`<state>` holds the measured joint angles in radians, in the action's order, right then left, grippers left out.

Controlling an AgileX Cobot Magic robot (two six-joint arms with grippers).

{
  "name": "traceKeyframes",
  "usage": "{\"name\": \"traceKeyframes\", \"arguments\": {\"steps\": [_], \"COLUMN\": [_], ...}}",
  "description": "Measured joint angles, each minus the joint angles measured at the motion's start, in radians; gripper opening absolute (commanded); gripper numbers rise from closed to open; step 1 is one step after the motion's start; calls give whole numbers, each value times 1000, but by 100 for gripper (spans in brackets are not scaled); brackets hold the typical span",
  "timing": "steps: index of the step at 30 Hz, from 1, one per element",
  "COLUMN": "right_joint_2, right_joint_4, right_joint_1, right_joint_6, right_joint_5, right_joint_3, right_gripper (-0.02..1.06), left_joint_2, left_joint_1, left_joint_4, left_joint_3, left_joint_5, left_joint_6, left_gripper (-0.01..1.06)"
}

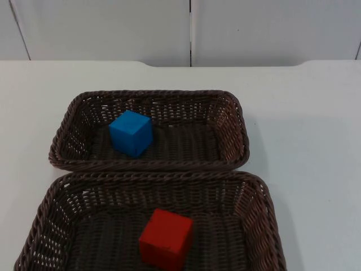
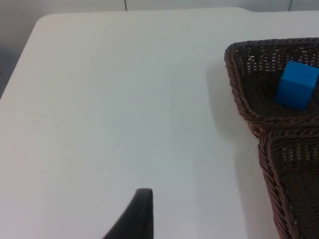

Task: Pick up one cube with the left hand and place it into the upper basket. Pick up one cube with the right hand and place it into the lower basket.

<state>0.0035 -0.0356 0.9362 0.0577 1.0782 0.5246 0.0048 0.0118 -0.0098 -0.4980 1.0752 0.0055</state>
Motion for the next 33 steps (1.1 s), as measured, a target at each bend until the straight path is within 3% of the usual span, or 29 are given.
{"name": "traceKeyframes", "arguments": {"steps": [9,23,33], "right_joint_2": [0,0,0], "right_joint_4": [0,0,2], "right_joint_1": [-7,-324,-490], "right_joint_6": [0,0,0], "right_joint_5": [0,0,0], "right_joint_3": [0,0,0], "right_gripper": [105,105,105], "left_joint_2": [0,0,0], "left_joint_1": [0,0,0], "left_joint_4": [0,0,0], "left_joint_3": [0,0,0], "left_joint_5": [0,0,0], "left_joint_6": [0,2,2], "left_gripper": [105,105,105]}}
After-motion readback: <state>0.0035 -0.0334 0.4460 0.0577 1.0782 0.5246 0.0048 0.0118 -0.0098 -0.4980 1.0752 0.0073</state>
